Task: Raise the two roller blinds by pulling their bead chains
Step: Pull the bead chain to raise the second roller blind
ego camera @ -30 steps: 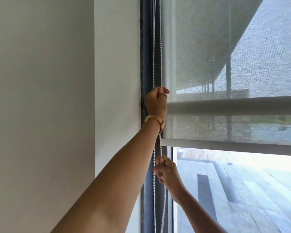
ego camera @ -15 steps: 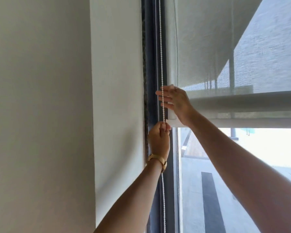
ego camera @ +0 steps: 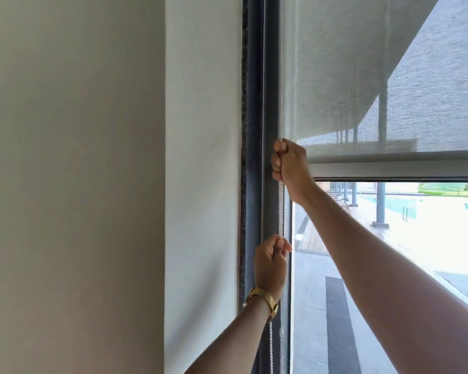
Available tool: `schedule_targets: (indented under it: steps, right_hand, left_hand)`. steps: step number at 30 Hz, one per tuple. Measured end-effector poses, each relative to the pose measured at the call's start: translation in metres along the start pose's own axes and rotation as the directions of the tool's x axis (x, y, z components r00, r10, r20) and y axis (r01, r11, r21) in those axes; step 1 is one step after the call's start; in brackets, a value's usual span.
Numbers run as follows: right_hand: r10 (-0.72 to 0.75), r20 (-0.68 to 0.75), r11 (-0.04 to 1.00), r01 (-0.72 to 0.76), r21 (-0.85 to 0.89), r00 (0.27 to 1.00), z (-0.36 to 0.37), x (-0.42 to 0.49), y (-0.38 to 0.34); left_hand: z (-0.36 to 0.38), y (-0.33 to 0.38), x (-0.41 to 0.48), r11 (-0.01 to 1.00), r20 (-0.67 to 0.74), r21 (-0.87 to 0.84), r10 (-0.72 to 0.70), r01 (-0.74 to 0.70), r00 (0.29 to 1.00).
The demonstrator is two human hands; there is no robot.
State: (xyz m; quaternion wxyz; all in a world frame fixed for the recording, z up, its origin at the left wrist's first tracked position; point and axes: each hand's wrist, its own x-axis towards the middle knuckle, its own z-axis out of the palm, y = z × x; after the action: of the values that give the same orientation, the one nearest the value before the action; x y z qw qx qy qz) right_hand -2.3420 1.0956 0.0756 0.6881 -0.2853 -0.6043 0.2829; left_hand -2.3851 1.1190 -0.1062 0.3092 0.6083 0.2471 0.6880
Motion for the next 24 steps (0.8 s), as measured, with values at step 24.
schedule_targets:
  steps: [24]
  right_hand:
    - [-0.130, -0.033, 0.989, 0.132, 0.062, 0.991, -0.019, -0.020, 0.000]
  left_hand:
    - [0.014, 0.161, 0.115, 0.982, 0.212, -0.189, 0.032, 0.009, 0.977]
